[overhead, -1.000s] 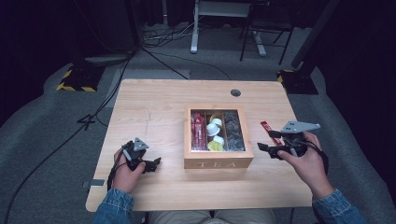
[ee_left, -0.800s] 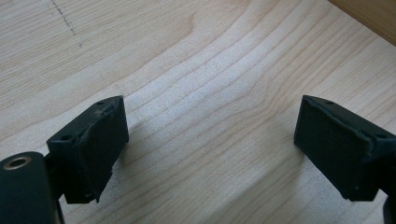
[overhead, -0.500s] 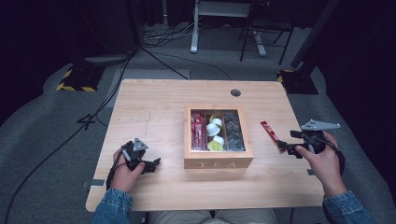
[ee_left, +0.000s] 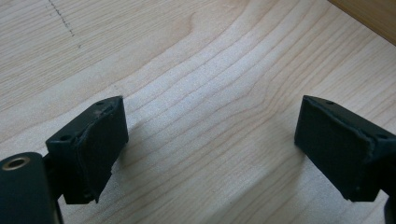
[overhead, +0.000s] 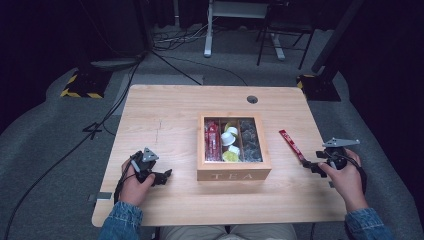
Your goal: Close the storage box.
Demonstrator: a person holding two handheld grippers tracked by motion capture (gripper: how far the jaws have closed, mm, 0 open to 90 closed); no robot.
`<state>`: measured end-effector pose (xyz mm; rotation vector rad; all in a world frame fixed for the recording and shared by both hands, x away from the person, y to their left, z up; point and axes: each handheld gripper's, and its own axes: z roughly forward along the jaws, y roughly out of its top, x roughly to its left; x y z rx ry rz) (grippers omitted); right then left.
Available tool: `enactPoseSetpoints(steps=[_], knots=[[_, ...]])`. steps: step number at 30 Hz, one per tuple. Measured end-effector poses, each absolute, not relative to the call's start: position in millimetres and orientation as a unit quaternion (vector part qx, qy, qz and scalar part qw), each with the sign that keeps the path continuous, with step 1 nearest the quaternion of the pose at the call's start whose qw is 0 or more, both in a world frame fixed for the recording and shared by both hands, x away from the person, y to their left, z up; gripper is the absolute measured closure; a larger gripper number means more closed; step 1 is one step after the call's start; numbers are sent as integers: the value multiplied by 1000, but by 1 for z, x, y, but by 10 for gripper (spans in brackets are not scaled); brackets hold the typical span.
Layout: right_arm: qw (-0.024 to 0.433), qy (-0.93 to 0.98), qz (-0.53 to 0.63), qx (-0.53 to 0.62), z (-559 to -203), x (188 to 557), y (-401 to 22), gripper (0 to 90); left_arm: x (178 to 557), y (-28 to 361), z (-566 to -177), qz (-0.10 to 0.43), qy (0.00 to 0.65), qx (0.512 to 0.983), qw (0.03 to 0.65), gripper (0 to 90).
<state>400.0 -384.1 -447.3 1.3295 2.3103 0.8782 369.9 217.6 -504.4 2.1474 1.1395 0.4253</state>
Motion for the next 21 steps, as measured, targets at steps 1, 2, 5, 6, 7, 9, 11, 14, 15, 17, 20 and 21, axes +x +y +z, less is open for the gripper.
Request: enactPoseSetpoints(steps=[1, 2, 5, 6, 7, 9, 11, 14, 15, 17, 20, 21], knots=[[167, 810, 309, 469, -450, 400, -385, 223, 370, 218, -504, 162, 436, 821, 330, 99], [168, 810, 310, 469, -453, 400, -386, 219, 370, 218, -504, 161, 436, 822, 329, 99], [166, 809, 310, 471, -461, 400, -388, 216, 370, 218, -504, 162, 435, 822, 331, 99], [165, 810, 311, 469, -465, 400, -389, 215, 370, 218, -504, 162, 435, 822, 331, 98], [165, 810, 313, 468, -468, 399, -390, 213, 371, 218, -504, 162, 434, 822, 330, 98], [168, 810, 314, 465, -472, 399, -390, 210, 371, 218, -504, 162, 434, 823, 330, 97], [169, 809, 316, 466, -476, 398, -390, 205, 371, 218, -504, 162, 434, 823, 330, 96], [170, 808, 317, 467, -483, 396, -391, 192, 371, 217, -504, 161, 434, 822, 330, 96], [172, 807, 318, 467, -485, 395, -391, 194, 371, 217, -504, 160, 435, 822, 331, 95], [177, 808, 316, 464, -488, 395, -391, 176, 371, 217, -504, 160, 435, 822, 330, 94], [175, 813, 307, 462, -495, 393, -391, 142, 372, 217, -504, 160, 433, 824, 330, 92], [175, 813, 307, 462, -495, 393, -391, 142, 372, 217, -504, 160, 433, 824, 330, 91]])
